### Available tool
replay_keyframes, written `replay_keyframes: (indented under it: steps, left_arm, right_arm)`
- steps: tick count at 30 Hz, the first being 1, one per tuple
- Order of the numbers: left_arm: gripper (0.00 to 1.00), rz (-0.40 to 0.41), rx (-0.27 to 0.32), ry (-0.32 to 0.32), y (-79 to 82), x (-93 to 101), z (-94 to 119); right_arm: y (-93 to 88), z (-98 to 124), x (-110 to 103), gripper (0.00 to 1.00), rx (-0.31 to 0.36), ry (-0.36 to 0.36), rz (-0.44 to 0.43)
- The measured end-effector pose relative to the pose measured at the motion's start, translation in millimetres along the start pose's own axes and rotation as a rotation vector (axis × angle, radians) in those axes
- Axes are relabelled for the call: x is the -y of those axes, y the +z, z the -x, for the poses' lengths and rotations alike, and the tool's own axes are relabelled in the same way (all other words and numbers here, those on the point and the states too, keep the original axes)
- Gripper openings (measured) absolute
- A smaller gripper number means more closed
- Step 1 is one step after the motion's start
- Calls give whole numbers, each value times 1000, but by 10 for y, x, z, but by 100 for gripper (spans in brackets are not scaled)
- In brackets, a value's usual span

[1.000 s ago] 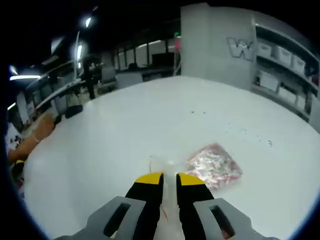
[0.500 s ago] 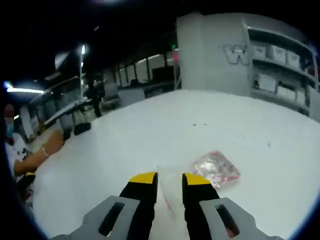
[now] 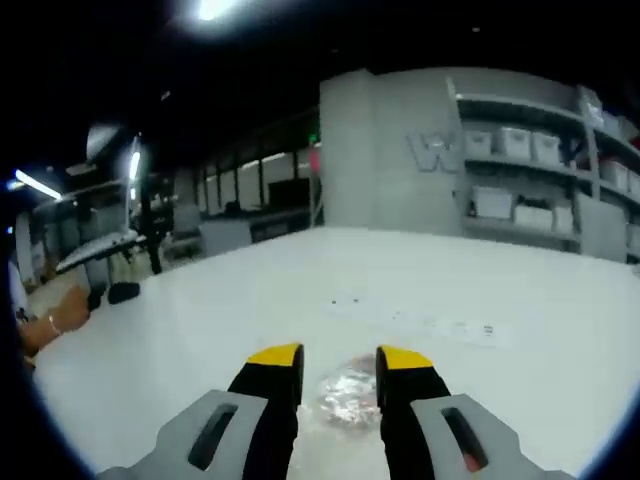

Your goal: Open the resealable bag by pulling the two sides of the seal apart until the entire bag opening is separated and visibly accessible.

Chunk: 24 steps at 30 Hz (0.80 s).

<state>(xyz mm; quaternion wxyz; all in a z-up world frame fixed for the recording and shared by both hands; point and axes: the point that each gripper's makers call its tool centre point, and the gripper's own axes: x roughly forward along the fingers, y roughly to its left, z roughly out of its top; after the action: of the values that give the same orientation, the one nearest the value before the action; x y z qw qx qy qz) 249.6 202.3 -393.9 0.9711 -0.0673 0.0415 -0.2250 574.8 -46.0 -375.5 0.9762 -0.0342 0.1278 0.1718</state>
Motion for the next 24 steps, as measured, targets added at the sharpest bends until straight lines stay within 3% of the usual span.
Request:
replay_keyframes:
  steps: [10, 15, 19, 22, 24]
  left_arm:
    - [94, 0, -3, -1, -7, 7, 3]
    - [94, 0, 0, -8, 5, 23, -12]
    - [94, -1, -2, -13, 5, 38, -26]
    - [94, 0, -2, -19, 8, 55, -33]
    - [94, 3, -1, -21, 8, 60, -36]
  right_arm:
    - [146, 22, 130, 40, 89, -69, 104]
    - [279, 51, 70, 64, 160, -70, 223]
    - [304, 55, 69, 77, 160, -79, 258]
    - [343, 55, 68, 97, 173, -84, 258]
    - [349, 43, 78, 97, 168, -81, 239]
